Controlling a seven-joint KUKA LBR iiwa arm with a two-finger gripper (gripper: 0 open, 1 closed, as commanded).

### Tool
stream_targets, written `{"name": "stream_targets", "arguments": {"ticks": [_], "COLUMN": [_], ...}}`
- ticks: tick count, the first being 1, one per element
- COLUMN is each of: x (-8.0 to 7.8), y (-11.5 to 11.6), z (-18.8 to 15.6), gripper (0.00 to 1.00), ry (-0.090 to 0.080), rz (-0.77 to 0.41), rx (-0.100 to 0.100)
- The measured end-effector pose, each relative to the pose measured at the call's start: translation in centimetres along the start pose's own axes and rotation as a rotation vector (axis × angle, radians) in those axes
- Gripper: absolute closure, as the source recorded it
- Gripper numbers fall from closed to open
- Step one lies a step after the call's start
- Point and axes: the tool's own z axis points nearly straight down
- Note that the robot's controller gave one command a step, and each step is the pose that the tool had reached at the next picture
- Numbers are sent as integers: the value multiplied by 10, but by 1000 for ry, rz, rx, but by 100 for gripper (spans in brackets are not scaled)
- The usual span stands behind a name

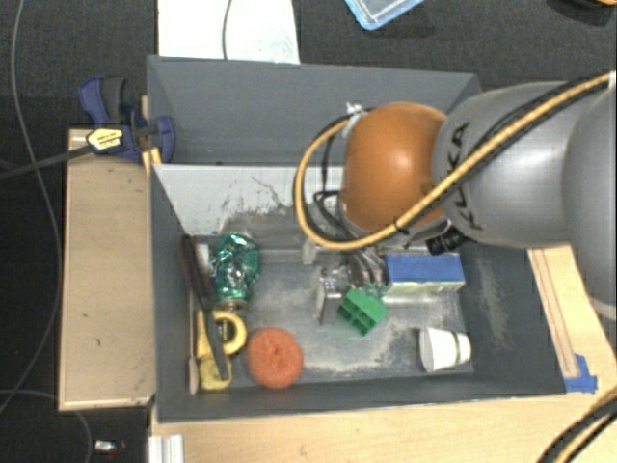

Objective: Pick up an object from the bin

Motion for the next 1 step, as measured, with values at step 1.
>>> {"name": "stream_targets", "arguments": {"ticks": [1], "x": [28], "y": [-54], "z": [17], "gripper": [0], "ry": [0], "rz": [-65], "rx": [0]}}
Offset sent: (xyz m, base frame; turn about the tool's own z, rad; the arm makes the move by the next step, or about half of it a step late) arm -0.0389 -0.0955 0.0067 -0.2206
